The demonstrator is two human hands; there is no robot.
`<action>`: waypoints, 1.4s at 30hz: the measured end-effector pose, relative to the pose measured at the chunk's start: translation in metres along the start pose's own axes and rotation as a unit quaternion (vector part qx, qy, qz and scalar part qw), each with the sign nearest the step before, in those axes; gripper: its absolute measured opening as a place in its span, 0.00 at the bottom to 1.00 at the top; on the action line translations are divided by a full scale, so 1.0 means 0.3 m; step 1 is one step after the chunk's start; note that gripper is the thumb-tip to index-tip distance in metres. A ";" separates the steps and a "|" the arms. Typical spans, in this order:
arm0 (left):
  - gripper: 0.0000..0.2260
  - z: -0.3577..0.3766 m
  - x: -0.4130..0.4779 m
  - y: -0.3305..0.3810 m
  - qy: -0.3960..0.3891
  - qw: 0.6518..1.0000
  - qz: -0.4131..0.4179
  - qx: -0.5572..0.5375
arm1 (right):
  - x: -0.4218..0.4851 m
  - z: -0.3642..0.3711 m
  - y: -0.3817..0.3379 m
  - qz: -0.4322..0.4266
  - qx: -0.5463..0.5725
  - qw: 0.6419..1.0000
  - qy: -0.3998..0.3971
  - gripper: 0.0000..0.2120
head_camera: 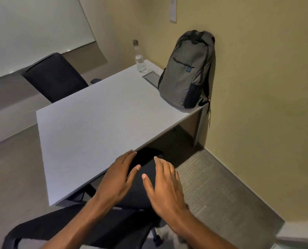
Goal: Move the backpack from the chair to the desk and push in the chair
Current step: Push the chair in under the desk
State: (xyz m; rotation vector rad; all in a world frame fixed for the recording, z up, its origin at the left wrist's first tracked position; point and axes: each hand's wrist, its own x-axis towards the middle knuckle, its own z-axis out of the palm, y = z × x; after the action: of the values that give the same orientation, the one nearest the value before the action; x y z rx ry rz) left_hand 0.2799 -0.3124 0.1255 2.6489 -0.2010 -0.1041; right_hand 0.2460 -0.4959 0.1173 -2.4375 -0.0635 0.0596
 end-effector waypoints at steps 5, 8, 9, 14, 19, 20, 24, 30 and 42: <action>0.26 -0.144 -0.256 -0.270 0.018 0.999 0.045 -0.007 | -0.203 0.186 -0.318 -0.026 -0.028 0.999 0.000 0.34; 0.27 -0.208 -0.389 -0.406 -0.003 0.997 0.064 -0.040 | -0.299 0.302 -0.459 -0.027 -0.051 0.998 -0.012 0.34; 0.28 -0.226 -0.429 -0.447 -0.013 0.997 0.067 -0.047 | -0.327 0.339 -0.494 -0.028 -0.064 0.997 -0.017 0.34; 0.29 -0.266 -0.574 -0.625 -0.037 0.996 0.086 -0.001 | -0.424 0.505 -0.585 -0.016 -0.138 0.990 -0.029 0.36; 0.28 -0.235 -0.659 -0.762 -0.036 0.993 0.085 0.078 | -0.470 0.620 -0.580 0.003 -0.191 0.980 -0.057 0.37; 0.28 -0.223 -0.669 -0.781 -0.038 0.993 0.076 0.087 | -0.475 0.634 -0.573 0.006 -0.196 0.978 -0.065 0.37; 0.29 -0.193 -0.695 -0.812 -0.029 0.990 0.066 0.120 | -0.499 0.668 -0.555 0.016 -0.221 0.971 -0.087 0.37; 0.30 -0.195 -0.667 -0.781 -0.041 0.988 0.067 0.132 | -0.480 0.654 -0.550 0.033 -0.244 0.964 -0.102 0.31; 0.26 -0.136 -0.663 -0.677 -0.018 0.990 0.050 0.131 | -0.474 0.594 -0.455 0.009 -0.249 0.966 -0.070 0.30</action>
State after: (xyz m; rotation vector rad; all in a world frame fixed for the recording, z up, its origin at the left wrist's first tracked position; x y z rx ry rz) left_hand 0.1132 -0.0842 0.0742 2.8931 -0.3838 -0.0990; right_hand 0.0893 -0.2858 0.0736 -2.9336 -0.1337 0.2511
